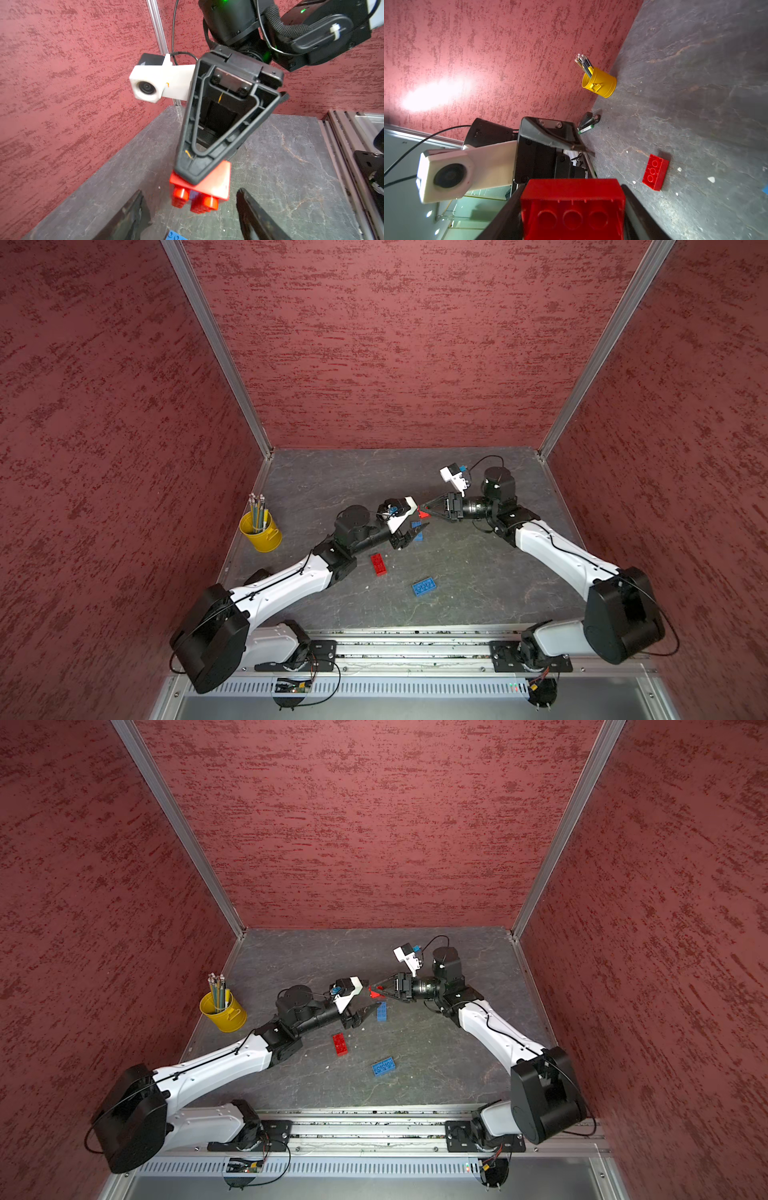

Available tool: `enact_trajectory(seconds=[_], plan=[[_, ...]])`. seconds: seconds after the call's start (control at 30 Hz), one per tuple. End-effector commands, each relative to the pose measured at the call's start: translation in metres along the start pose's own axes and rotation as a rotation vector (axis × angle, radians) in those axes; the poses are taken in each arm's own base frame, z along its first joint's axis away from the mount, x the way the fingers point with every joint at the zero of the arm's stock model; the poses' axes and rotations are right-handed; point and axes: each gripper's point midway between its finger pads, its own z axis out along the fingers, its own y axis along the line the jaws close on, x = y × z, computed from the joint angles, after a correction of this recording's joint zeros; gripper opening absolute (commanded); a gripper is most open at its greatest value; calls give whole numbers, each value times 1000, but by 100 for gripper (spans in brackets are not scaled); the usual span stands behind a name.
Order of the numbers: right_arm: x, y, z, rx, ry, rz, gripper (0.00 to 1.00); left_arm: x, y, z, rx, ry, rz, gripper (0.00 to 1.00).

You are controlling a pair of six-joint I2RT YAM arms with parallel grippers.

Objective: Assemble a rectangle with lego
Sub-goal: Place the lego brick at the center of the board.

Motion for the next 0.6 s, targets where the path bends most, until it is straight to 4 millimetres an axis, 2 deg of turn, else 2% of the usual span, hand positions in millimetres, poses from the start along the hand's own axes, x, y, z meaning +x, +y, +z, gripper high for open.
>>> enact_trajectory(seconds=[0.0,0.2,0.4,0.57], plan=[[0,22,-1,-80,5,-48,47,-6,0,2,11,-45,-11,66],[-1,21,0,-91,0,-28,47,-7,1,6,15,-60,-17,53],[-1,17,2,-93,-5,-1,47,-8,-1,8,27,-62,-21,24],[1,3,5,-70,-6,43,46,-11,-4,9,32,-68,-21,23]])
